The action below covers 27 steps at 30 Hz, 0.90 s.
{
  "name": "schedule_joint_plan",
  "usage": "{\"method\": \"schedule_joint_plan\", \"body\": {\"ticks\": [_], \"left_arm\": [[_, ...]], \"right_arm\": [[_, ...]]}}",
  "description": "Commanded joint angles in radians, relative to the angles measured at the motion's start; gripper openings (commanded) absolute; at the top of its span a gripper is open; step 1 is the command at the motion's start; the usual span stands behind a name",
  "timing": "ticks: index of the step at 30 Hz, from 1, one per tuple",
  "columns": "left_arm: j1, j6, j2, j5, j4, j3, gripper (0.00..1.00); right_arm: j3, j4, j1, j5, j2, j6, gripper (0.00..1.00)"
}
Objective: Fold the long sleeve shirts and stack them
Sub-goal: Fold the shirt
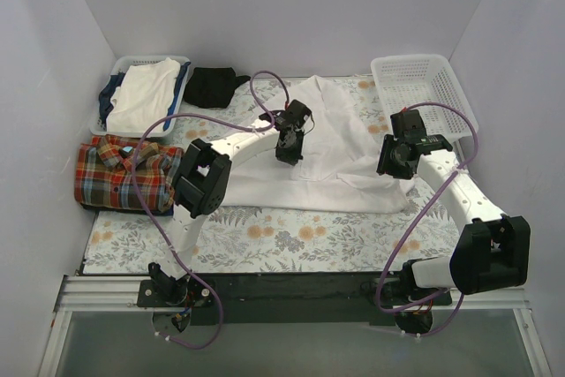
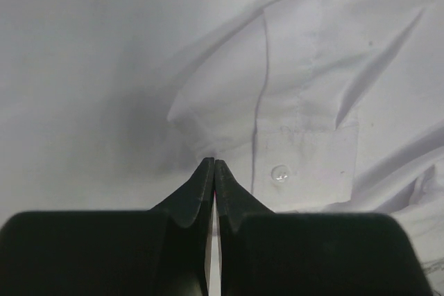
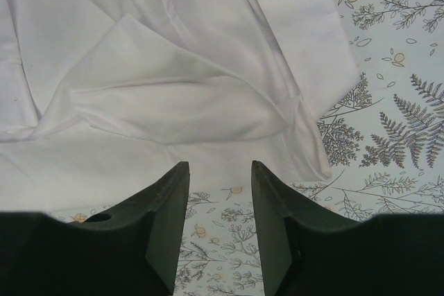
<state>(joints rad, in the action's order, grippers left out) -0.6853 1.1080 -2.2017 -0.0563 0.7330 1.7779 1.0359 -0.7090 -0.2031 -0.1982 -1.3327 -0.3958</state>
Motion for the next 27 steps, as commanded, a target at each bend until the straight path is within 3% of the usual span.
{"method": "schedule_joint_plan", "body": {"ticks": [1, 3, 6, 8, 27], "left_arm": [[0.001, -0.042, 0.094, -0.149, 0.028, 0.043, 0.00], [0.001, -0.050, 0.080, -0.133, 0.048, 0.057, 0.00], [0.001, -0.033, 0.062, -0.114, 0.068, 0.045, 0.27], [0.001, -0.017, 0.063, -0.108, 0.059, 0.023, 0.32], [0.001, 0.046, 0.051, 0.088, 0.020, -0.052, 0.28]], "right_arm": [[0.010, -0.007, 0.004, 0.003, -0.005, -0.015, 0.49], [0.007, -0.004, 0.004, 0.002, -0.005, -0.015, 0.48], [0.001, -0.004, 0.004, 0.003, -0.003, -0.014, 0.48], [-0.003, -0.004, 0.004, 0.003, 0.001, -0.015, 0.48], [-0.020, 0.000, 0.005, 0.002, 0.001, -0.017, 0.48]]}}
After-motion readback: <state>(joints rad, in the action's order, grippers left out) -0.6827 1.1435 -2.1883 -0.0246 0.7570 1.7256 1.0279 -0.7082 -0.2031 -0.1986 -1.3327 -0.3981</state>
